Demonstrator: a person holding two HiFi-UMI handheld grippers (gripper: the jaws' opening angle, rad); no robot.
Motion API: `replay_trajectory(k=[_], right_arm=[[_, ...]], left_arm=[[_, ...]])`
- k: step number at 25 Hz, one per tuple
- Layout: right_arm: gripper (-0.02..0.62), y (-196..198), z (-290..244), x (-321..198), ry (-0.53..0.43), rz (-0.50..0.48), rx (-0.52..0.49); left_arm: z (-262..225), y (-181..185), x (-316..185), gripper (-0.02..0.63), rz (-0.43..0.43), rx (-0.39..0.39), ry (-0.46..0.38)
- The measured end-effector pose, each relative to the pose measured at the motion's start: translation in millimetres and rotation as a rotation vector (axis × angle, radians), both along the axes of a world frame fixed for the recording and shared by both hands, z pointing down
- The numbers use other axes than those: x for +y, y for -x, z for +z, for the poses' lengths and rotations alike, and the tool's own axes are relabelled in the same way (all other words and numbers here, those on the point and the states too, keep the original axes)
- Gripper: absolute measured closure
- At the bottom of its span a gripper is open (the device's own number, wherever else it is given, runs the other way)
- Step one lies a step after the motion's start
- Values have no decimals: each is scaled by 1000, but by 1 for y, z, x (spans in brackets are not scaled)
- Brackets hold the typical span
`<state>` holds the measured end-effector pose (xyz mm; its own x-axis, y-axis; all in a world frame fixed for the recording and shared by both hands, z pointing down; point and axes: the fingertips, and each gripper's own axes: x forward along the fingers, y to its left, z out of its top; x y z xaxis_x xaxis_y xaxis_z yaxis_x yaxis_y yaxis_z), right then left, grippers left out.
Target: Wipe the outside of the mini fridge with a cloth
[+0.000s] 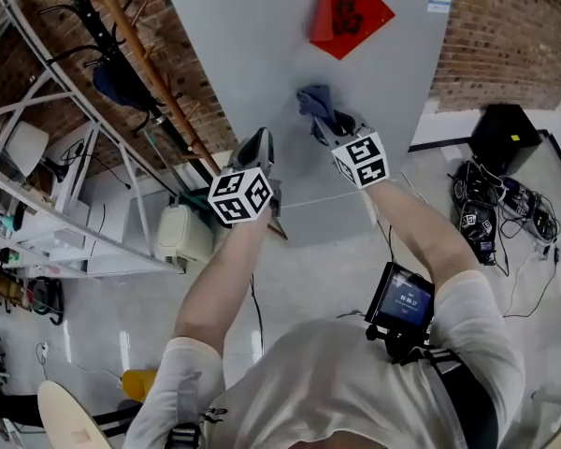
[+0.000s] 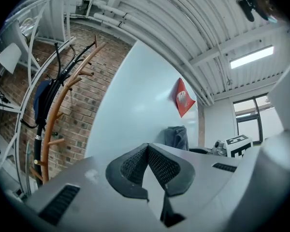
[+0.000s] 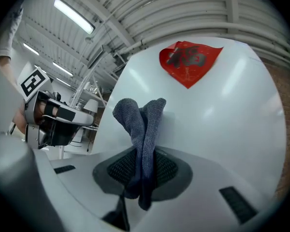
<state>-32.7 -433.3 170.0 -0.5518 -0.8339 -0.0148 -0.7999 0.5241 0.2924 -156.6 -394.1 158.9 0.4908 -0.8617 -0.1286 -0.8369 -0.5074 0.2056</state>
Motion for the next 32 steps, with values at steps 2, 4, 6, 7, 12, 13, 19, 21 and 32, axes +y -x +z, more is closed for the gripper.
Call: replay_trajectory(k=[2,4,6,7,12,13,19,21,32], right_arm=[[522,-25,2,-2,2,13,-3],[522,-50,4,-4,8,30,-5],[522,-73,6,-7,14,48,-6],[522,-84,6,-8,17,56,-7],[522,-140,7,-14,18,88,-2],[522,-151,7,-15,17,97,-3],[522,-222,6,-23,34,170,-42],[522,-241,8,-26,44,190,-55],[522,-251,14,-24,34,172,-58]], left_arm=[[2,-21,-3,606,14,-2,5],[4,-41,-7,606,27,-4,8],[4,-60,-11,606,40,-6,10],[4,-69,-12,606,47,-6,10],[4,-112,-18,606,80,-12,4],[5,-120,-19,606,85,-14,3],[7,-161,-23,606,108,-18,6],[8,-172,-24,606,110,-19,10],[16,-188,-14,606,82,-18,-11]])
